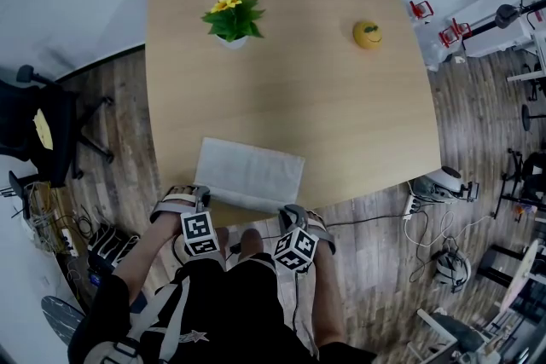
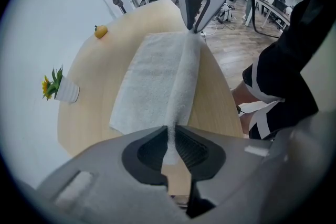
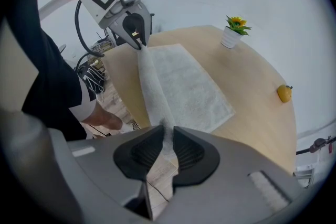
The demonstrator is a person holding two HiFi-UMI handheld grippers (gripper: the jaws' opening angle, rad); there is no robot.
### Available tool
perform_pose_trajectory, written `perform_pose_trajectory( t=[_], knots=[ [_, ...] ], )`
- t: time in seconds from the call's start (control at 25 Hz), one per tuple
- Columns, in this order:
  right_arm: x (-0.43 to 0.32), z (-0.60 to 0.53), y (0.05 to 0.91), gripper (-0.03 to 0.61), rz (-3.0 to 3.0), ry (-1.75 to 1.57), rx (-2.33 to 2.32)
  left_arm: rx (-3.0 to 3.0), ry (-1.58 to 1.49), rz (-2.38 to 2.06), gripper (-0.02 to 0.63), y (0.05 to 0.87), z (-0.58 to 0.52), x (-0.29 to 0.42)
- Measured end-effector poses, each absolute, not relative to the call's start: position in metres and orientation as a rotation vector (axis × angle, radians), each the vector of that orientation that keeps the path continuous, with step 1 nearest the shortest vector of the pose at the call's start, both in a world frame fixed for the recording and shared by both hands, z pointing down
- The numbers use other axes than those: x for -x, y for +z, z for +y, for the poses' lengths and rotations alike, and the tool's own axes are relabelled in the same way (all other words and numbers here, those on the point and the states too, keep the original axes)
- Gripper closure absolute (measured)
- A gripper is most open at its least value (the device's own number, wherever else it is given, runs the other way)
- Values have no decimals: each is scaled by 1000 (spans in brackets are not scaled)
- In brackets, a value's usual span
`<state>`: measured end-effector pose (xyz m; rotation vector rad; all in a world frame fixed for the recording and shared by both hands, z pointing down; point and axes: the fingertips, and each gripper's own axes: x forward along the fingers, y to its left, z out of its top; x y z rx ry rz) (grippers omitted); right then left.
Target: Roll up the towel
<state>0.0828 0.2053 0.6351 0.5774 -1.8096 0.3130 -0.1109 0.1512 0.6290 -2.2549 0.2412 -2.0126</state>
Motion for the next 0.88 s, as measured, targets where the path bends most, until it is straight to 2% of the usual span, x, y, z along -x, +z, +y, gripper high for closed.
perform_pose_trajectory(
  t=[0.88],
  knots=[
    [-86, 175, 647, 509, -1822, 362, -566, 2285, -2056, 187, 552, 646, 128, 108]
  ],
)
